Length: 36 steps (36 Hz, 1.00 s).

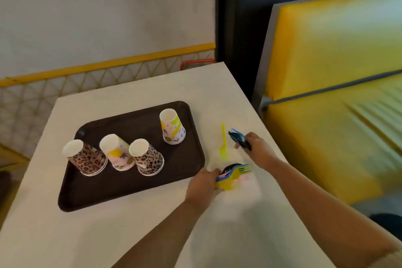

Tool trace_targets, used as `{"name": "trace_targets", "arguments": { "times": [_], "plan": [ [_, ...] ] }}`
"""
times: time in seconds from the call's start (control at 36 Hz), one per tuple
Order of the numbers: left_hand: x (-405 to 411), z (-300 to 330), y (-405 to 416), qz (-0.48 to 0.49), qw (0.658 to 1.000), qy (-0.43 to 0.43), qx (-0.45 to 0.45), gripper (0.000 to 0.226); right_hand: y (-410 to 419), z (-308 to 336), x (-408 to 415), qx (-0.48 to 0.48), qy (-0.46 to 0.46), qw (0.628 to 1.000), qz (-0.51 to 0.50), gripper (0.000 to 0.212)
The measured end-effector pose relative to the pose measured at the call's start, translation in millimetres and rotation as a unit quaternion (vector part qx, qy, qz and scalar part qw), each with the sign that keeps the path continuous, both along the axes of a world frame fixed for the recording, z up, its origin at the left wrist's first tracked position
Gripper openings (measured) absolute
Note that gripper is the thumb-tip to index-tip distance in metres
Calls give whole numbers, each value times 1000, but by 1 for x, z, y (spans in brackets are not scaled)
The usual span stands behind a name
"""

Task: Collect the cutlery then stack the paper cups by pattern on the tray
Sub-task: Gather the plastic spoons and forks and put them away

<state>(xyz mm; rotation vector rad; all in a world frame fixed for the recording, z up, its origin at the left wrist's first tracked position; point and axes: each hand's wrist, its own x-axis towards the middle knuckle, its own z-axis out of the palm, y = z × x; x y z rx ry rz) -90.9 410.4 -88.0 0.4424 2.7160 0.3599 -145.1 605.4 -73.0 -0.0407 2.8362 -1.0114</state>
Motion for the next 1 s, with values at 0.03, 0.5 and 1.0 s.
{"name": "trace_targets", "arguments": {
  "times": [0.03,0.5,1.0],
  "plan": [
    [0,-2,1,5,1000,-8,4,49,-3,-3,-9,9,1,1000,23,22],
    [1,-6,2,41,999,-5,21,26,-6,-44,-43,128,0,976,175,30],
    [1,7,3,97,948,-3,302,17,0,-11,45,137,-55,986,-74,13]
  ]
}}
